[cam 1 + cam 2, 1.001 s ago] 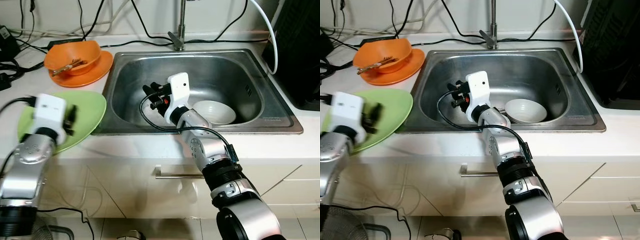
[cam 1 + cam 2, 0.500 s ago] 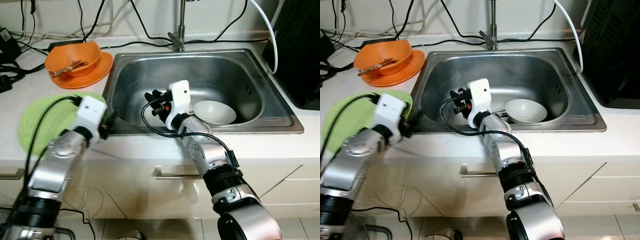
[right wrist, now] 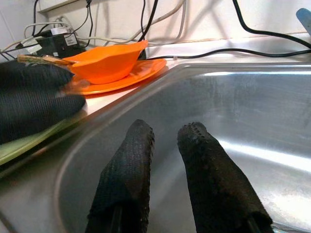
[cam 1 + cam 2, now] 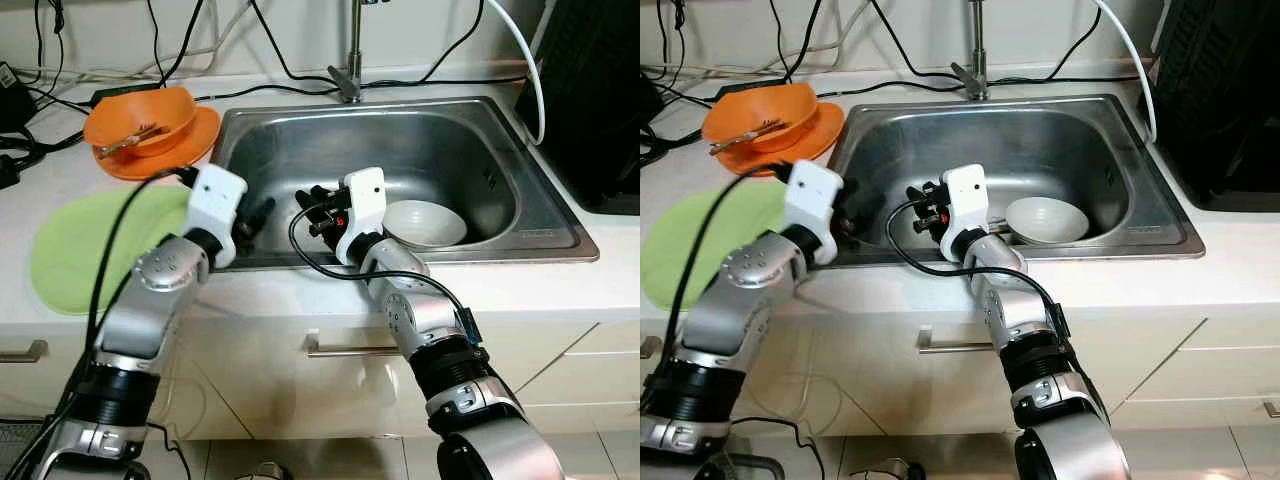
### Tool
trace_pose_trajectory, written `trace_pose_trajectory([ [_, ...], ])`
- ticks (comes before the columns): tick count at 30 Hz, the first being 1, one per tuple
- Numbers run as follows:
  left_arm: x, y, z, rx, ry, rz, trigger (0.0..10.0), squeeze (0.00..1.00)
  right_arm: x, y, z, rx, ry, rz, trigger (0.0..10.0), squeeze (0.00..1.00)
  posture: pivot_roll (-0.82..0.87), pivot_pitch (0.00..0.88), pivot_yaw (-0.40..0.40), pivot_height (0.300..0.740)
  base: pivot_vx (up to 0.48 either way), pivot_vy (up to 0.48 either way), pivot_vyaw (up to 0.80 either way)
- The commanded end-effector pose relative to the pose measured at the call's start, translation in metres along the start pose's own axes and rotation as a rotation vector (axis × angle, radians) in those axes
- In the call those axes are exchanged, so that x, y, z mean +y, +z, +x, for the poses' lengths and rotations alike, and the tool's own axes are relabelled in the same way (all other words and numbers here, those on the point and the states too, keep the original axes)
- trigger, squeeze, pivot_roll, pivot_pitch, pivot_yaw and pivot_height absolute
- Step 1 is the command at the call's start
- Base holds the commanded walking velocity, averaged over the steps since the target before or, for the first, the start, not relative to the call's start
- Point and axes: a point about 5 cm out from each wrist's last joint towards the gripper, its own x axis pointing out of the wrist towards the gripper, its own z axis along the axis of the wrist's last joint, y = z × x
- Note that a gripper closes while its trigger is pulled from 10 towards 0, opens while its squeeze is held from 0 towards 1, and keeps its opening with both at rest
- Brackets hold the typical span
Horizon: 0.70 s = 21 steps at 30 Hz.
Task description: Kitchen organization
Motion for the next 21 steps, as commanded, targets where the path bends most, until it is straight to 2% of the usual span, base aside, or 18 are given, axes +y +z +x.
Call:
trace_pose_trajectory([
  [1,0.015,0.011,-0.002,-0.046,0.062,0.041,10.0,0.00,0.002,-0.001,-0.001,0.002,0.002,0.016,10.0,0.00,0.19,0.042,0.094,0.740,0.000,0.000,0.00],
  [7,0.038,0.012,-0.010,-0.025,0.140,0.112,10.0,0.00,0.001,-0.005,0.000,0.014,-0.004,0.024,10.0,0.00,0.20,0.045,0.089,0.740,0.000,0.000,0.00],
  [8,0.038,0.012,-0.010,-0.025,0.140,0.112,10.0,0.00,0.001,-0.005,0.000,0.014,-0.004,0.024,10.0,0.00,0.20,0.045,0.089,0.740,0.000,0.000,0.00],
  [10,0.051,0.008,-0.016,0.020,0.178,0.194,10.0,0.00,-0.001,-0.006,-0.001,0.020,-0.011,0.029,10.0,0.00,0.21,0.046,0.085,0.740,0.000,0.000,0.00],
  [13,0.054,0.007,-0.017,0.028,0.189,0.209,10.0,0.00,-0.001,-0.008,-0.002,0.025,-0.014,0.029,10.0,0.00,0.21,0.046,0.086,0.740,0.000,0.000,0.00],
  [14,0.054,0.007,-0.017,0.004,0.194,0.166,10.0,0.00,-0.003,-0.008,-0.002,0.022,-0.023,0.028,10.0,0.00,0.21,0.045,0.088,0.740,0.000,0.000,0.00],
  [15,0.054,0.007,-0.017,0.004,0.194,0.166,10.0,0.00,-0.003,-0.008,-0.002,0.022,-0.023,0.028,10.0,0.00,0.21,0.045,0.088,0.740,0.000,0.000,0.00],
  [17,0.051,0.006,-0.017,-0.034,0.210,0.070,10.0,0.00,-0.007,-0.005,-0.002,0.007,-0.047,0.020,10.0,0.00,0.21,0.047,0.089,0.740,0.000,0.000,0.00],
  [18,0.051,0.006,-0.017,-0.034,0.210,0.070,10.0,0.00,-0.007,-0.005,-0.002,0.007,-0.047,0.020,10.0,0.00,0.21,0.047,0.089,0.740,0.000,0.000,0.00],
  [19,0.046,0.004,-0.017,-0.070,0.220,-0.001,10.0,0.00,-0.010,-0.002,-0.003,-0.009,-0.065,0.007,10.0,0.00,0.20,0.046,0.090,0.740,0.000,0.000,0.00],
  [21,0.042,0.005,-0.017,-0.102,0.238,-0.034,10.0,0.00,-0.013,0.002,-0.004,-0.035,-0.087,0.000,10.0,0.00,0.20,0.048,0.090,0.740,0.000,0.000,0.00],
])
